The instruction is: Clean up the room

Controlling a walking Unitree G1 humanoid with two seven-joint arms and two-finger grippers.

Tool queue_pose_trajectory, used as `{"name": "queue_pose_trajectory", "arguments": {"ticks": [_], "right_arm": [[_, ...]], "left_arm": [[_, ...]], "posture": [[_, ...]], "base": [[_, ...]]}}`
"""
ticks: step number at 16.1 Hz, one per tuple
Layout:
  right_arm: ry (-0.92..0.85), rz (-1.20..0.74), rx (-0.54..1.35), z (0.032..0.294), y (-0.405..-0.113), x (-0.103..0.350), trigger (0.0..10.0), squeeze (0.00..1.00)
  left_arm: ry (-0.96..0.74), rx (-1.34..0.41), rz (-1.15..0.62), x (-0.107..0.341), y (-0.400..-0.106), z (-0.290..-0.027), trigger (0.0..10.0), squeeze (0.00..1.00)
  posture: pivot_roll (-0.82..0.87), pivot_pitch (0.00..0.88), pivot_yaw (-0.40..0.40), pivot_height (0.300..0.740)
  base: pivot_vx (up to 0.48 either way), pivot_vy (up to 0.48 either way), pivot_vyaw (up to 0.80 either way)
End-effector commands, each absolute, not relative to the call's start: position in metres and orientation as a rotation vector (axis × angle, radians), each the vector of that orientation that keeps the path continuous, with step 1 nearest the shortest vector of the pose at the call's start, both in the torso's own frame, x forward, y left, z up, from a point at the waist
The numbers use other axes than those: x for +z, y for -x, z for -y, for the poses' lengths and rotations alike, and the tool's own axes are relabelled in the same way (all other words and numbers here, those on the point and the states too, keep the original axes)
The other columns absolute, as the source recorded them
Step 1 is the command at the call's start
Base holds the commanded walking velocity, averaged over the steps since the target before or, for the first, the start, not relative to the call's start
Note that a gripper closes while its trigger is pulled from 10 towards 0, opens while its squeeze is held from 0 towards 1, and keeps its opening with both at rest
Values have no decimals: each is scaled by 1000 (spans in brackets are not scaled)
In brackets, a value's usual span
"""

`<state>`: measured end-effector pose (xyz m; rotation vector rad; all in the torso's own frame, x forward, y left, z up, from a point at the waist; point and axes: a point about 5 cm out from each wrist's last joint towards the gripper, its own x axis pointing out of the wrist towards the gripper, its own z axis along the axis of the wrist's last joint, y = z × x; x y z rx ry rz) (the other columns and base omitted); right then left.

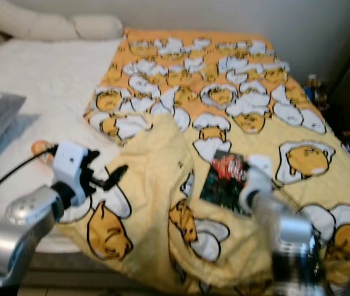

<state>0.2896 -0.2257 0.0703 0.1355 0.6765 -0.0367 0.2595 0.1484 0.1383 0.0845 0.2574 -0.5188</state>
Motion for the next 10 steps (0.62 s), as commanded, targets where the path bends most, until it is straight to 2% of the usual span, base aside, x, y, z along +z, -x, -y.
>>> {"name": "queue_pose_trajectory", "arguments": {"ticks": [1, 3, 4, 7, 10], "right_arm": [[-186, -694, -65, 237, -296, 67, 10000, 0], [-251, -706, -148, 260, -306, 62, 10000, 0], [-265, -708, -168, 265, -307, 60, 10000, 0], [-384, -733, -197, 282, -305, 56, 10000, 0], [-420, -731, -203, 287, -304, 54, 10000, 0]], "left_arm": [[-79, -601, -283, 142, -261, -143, 10000, 0], [-101, -746, -339, 144, -256, -138, 10000, 0], [-109, -765, -354, 144, -255, -138, 10000, 0], [-154, -723, -353, 145, -255, -147, 10000, 0], [-133, -705, -364, 146, -254, -151, 10000, 0]], "posture": [[-3, 0, 30, 740], [5, 0, 48, 740], [6, 0, 49, 740], [26, 0, 54, 740], [29, 0, 53, 740]], "base": [[0, 0, 0], [0, 0, 0], [0, 0, 0], [0, 0, 0], [0, 0, 0]]}}
